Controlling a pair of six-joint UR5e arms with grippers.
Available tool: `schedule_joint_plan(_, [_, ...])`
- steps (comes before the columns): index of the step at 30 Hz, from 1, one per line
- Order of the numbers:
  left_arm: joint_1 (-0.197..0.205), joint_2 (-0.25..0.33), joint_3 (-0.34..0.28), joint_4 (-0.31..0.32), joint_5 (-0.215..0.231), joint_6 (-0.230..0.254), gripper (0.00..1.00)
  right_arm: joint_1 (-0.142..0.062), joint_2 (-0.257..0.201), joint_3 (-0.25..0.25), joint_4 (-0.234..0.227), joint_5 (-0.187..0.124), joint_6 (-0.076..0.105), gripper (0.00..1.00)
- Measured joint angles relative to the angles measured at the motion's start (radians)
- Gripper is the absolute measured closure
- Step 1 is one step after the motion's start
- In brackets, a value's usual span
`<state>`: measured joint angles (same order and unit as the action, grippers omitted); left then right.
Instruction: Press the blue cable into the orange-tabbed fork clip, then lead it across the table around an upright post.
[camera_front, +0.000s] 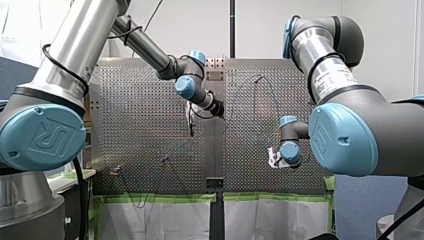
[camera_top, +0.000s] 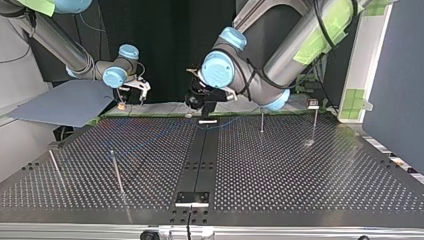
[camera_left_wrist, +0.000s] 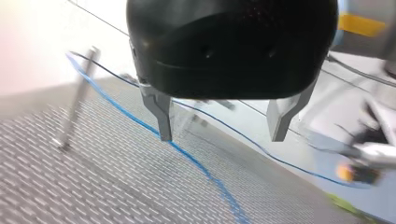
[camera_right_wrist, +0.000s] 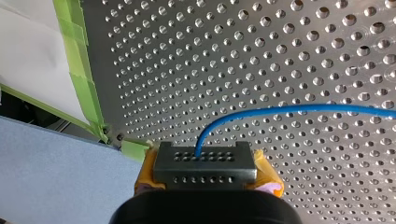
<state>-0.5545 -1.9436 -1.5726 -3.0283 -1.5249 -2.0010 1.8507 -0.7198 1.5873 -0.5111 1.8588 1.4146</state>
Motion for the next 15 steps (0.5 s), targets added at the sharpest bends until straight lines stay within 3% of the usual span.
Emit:
schedule_joint_plan(8, [-0.024,0.069,0.070,0.002,-0.060,-0.072,0.02,0.000,0.000,0.000,-0.001,0.000,0.000,1.00])
schedule_joint_plan(15, [-0.037,0.081,0.132,0.001,-0.090,-0.128,0.02,0.000,0.000,0.000,-0.001,0.000,-0.001,1.00])
